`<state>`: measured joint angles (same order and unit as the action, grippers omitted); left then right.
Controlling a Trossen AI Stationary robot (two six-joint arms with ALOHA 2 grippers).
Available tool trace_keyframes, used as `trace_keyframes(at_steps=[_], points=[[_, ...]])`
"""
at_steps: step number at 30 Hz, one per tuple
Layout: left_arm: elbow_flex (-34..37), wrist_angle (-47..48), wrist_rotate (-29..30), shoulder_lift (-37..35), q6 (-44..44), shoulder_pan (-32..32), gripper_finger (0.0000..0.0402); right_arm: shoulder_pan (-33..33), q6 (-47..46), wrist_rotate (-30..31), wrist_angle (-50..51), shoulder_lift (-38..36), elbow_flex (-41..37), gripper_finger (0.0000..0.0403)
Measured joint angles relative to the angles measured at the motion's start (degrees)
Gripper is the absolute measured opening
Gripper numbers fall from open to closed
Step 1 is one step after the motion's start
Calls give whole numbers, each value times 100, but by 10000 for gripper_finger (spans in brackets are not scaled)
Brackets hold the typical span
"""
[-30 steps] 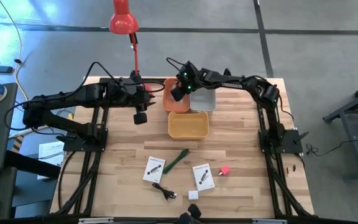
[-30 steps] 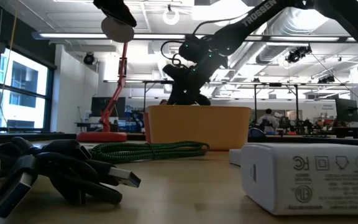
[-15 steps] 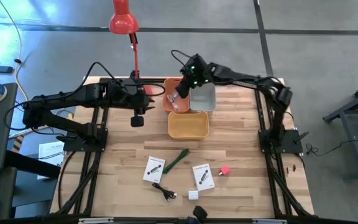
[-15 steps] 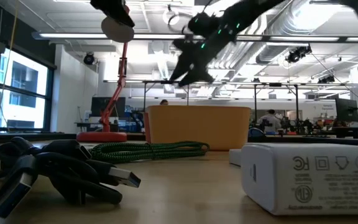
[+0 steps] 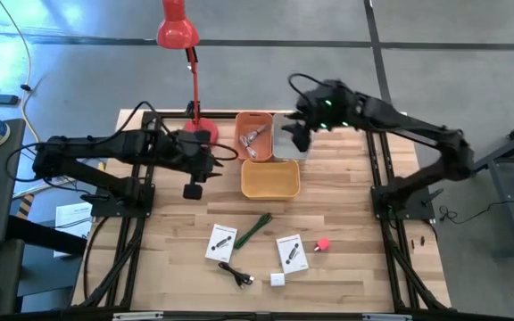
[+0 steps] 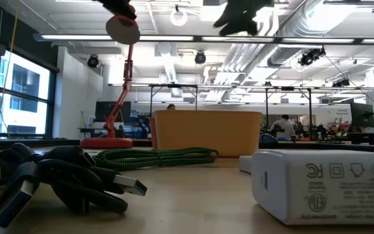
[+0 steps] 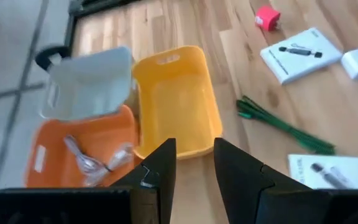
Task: Pick and place items into bin
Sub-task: Put the green charger cable into the orange bin
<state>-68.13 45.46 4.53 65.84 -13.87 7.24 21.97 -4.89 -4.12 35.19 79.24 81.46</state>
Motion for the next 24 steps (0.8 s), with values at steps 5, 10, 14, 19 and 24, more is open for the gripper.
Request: trace_keyframes(at_steps=[5,10,14,19,24], points=[[475,-370,-1,2,763,-285,95,-413,-297,15,31,-1085,-1138,183],[1156,-1366,-1,4,1653,-639,95,-999,-723,14,-197,-2233,-2381,183],[1690,-2431,-2,18,2190,-971,95,-1560,-1138,88,-826,-3152,-3303,183],[2028,-3274,100,344,2466,-1432,95,-2247,-1445,573,-1315,-4122,-4218,183],[2037,-3337,326,979,2507,-1965,95,-2813,-1626,999,-1352,-4796,-4795,183]])
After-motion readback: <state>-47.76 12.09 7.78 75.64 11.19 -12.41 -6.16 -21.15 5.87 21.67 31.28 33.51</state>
